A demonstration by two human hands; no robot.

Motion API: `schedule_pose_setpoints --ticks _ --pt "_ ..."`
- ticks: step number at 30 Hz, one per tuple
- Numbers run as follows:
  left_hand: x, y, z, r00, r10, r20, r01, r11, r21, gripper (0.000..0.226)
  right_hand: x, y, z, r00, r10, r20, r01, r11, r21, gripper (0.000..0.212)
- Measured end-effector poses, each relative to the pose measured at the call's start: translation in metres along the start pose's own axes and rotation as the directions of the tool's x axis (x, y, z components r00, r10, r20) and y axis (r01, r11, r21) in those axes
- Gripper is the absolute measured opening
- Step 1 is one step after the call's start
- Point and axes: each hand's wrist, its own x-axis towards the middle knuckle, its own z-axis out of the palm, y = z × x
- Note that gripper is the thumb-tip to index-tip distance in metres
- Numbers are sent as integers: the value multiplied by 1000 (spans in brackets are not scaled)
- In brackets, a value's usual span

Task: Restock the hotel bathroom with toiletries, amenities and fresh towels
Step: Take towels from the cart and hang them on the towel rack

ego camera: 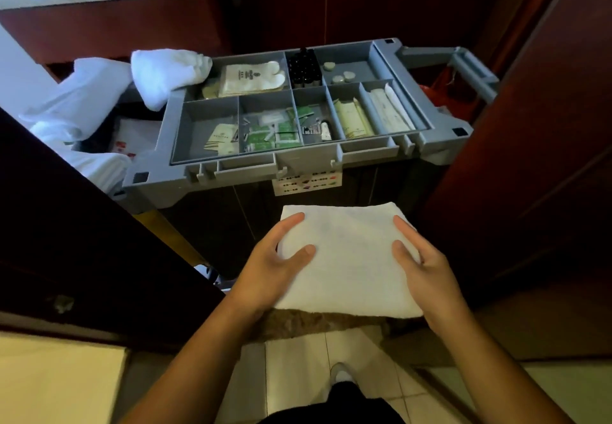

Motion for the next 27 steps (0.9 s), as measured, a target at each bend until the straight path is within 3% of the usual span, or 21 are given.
schedule_pose_setpoints --ticks 8,15,22,27 --pt "-32 -14 -10 977 8 214 -15 999 31 55 -85 39 13 979 121 -166 -101 987 121 40" --pt "-56 -25 19 910 25 415 -33 999 13 53 -158 66 -3 920 135 -368 -81 984 159 39" --pt "-81 -12 83 818 66 571 -117 992 53 56 -227 90 -43 819 154 -553 -49 979 200 41" --pt "-108 6 152 756 85 649 -167 984 65 48 -274 115 -83 705 168 -690 -37 979 200 42"
